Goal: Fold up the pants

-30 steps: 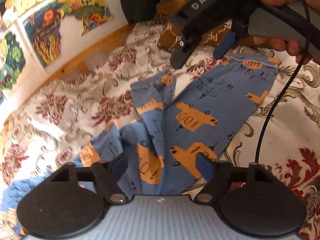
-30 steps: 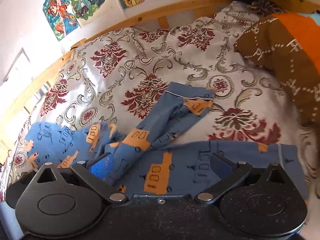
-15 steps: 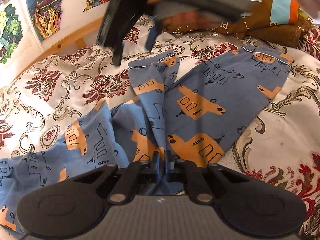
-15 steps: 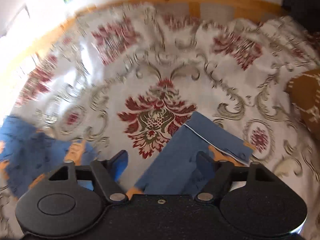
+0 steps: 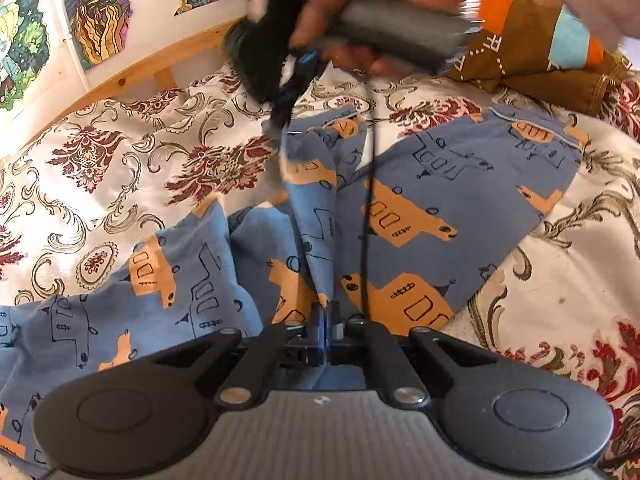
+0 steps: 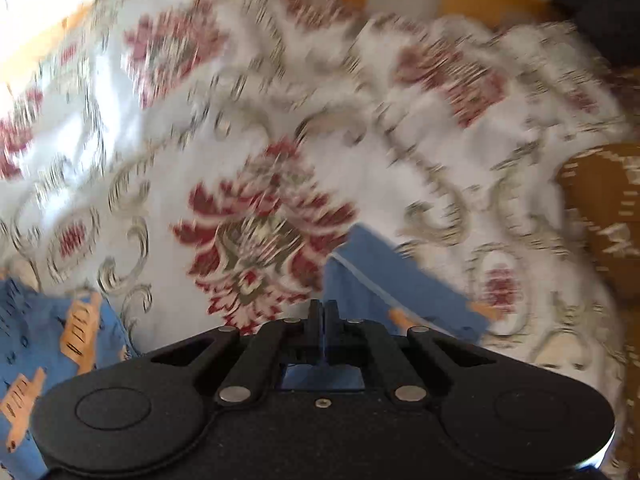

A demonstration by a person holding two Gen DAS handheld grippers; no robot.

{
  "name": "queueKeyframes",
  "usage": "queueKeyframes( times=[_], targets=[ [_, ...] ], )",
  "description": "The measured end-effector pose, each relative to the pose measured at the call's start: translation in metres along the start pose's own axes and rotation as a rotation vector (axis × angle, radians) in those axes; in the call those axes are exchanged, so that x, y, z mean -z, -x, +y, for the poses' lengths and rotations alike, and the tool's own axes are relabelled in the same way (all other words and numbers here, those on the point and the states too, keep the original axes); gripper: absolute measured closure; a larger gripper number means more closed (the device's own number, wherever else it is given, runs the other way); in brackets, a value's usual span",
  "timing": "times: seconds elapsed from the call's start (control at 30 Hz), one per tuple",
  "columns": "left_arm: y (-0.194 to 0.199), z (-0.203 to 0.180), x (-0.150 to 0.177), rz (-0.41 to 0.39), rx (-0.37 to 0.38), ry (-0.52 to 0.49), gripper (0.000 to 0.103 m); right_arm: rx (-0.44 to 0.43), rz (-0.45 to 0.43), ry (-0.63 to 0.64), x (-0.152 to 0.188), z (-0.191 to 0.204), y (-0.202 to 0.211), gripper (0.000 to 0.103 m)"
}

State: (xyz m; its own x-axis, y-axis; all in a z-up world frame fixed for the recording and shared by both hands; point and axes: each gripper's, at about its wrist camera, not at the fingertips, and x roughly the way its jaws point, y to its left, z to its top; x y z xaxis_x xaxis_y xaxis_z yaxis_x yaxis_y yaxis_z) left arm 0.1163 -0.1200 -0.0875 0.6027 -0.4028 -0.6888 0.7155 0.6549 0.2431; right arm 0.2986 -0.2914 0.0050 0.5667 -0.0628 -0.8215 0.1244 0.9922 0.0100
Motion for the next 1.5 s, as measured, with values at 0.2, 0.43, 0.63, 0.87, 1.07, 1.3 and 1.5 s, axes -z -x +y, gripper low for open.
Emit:
queueKeyframes(
  times=[0.2,0.43,0.63,0.87,1.07,1.3,1.5],
  targets=[
    [0.019,-0.003,-0.003,-0.052,0.02,-0.09,0.103,0.074,-0.177,-0.308,0.077,-0.065,0.116,0.103],
    [0.018,-0.017,0.007,-0.029,0.059,-0.227,0.103,0.219,-0.111,-0.605,0.206,-0.086,0.142,0.103],
    [0.001,-0.025,0.019,-0.005,0.075,-0.314,0.103,0.184,-0.057,-0.674,0.233,-0.087,0.125,0.103],
    [0.01,0.007,0.002,0.044,0.231,-0.108,0.054,0.094,-0.156,-0.752,0.24,-0.098,0.148,0.03],
    [-0.007,0.023,-0.061,0.052,0.266,-0.022,0.021,0.047,-0.284,-0.958,0.255,-0.11,0.156,0.002],
    [-0.087,0.012,-0.178,0.0,0.323,-0.045,0.009,0.076,-0.335,-1.041,0.258,-0.117,0.146,0.012],
    [-0.149,-0.031,-0.245,0.04,0.581,-0.166,0.02,0.162,-0.333,-1.038,0.25,-0.127,0.131,0.036]
  ],
)
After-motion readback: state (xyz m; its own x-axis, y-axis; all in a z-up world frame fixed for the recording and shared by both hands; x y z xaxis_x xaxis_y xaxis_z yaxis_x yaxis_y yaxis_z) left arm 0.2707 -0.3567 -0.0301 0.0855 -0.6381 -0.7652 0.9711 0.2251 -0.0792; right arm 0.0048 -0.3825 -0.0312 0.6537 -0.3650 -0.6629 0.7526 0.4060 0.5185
